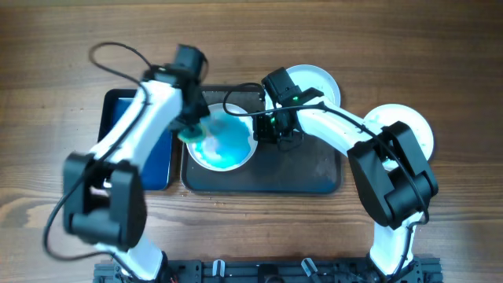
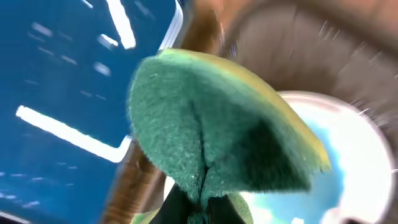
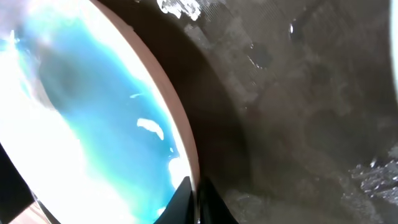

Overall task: Clean dirty plates on tray and stack at the side
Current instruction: 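Lift the plate with the right gripper and stack it on the cleaned plate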

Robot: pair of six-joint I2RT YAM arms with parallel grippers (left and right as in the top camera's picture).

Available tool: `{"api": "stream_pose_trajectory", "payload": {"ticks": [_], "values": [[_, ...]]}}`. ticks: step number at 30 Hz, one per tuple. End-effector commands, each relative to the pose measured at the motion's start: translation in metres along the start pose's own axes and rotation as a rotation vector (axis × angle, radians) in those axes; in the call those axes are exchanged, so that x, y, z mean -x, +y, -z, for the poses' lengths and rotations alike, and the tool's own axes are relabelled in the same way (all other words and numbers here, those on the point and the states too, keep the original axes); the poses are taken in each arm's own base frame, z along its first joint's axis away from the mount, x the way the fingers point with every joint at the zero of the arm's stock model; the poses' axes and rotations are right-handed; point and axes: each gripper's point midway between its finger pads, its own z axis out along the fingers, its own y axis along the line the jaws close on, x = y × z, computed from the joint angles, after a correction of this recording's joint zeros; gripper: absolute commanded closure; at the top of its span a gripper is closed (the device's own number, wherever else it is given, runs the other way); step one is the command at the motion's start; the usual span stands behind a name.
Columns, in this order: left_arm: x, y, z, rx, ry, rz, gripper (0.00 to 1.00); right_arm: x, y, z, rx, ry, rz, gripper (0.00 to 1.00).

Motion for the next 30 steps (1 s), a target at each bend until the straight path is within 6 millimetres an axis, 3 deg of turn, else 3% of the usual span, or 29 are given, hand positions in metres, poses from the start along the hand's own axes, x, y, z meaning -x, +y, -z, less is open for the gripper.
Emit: {"api": "stream_pose_trajectory", "payload": {"ticks": [1, 5, 7, 9, 13, 15, 22, 27, 30], "values": [[0.022, 0.026, 0.036, -0.025, -0.069, 0.058, 0.96, -0.014, -0.013, -0.009, -0.047, 0.031, -0.052, 0.89], [0.029, 0.045, 0.037, -0.067, -0.039, 0.098, 0.96, -0.020, -0.006, -0.012, -0.047, 0.040, -0.029, 0.89], [0.030, 0.047, 0.036, -0.087, -0.024, 0.094, 0.96, -0.022, -0.003, -0.014, -0.049, 0.041, -0.016, 0.96], [0.030, 0.049, 0.036, -0.087, -0.021, 0.082, 0.96, -0.021, -0.002, -0.013, -0.048, 0.035, -0.012, 0.96], [0.025, 0.051, 0.036, -0.076, -0.003, 0.080, 0.96, -0.014, 0.001, 0.004, -0.082, -0.027, 0.033, 0.96], [0.024, 0.051, 0.035, -0.075, 0.000, 0.080, 0.96, -0.007, -0.002, 0.023, -0.161, -0.104, 0.058, 0.96], [0.024, 0.051, 0.035, -0.075, -0.001, 0.081, 0.96, 0.011, -0.016, 0.123, -0.603, -0.479, 0.219, 0.96], [0.024, 0.051, 0.035, -0.075, 0.000, 0.081, 0.96, 0.010, 0.000, 0.153, -0.841, -0.651, 0.392, 0.96], [0.024, 0.051, 0.035, -0.075, 0.000, 0.081, 0.96, 0.007, 0.019, 0.182, -1.007, -0.830, 0.458, 0.96]]}}
